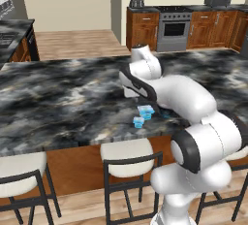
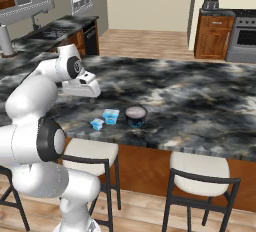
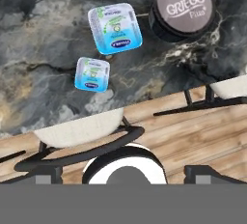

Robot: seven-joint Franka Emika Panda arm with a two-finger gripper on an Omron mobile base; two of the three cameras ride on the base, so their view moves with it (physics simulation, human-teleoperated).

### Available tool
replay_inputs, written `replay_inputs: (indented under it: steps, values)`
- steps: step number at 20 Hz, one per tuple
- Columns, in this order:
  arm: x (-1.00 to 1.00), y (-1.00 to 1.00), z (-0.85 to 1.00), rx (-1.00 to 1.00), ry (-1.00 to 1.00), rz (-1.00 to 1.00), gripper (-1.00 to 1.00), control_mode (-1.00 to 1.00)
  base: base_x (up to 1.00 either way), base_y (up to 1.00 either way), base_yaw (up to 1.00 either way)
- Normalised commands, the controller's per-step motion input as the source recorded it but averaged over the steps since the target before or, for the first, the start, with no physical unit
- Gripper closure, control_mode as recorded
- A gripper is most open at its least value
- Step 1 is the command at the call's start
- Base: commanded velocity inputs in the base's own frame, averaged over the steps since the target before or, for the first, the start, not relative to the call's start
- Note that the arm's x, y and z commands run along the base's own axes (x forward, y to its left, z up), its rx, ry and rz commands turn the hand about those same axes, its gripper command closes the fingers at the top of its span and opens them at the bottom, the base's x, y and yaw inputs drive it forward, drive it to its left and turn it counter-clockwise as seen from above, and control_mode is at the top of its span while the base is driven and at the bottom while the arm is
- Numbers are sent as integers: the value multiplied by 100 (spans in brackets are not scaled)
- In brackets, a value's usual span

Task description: Stack the yogurt containers by placing the smaller containers on top of the larger containers.

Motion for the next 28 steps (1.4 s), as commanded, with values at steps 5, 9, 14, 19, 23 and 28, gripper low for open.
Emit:
replay_inputs:
  steps: [5,9,14,19,23,28]
  values:
    - [20,-1,-10,0,7,0,-100,-100,0,0,0]
    - [21,-1,-14,0,5,0,-100,-100,0,0,0]
    - [17,0,-17,-6,0,0,-100,-100,0,0,0]
    - [15,0,-20,-8,0,0,-100,-100,0,0,0]
    - [11,0,-21,-4,0,0,-100,-100,0,0,0]
    - [15,0,-18,0,-2,0,-100,-100,0,0,0]
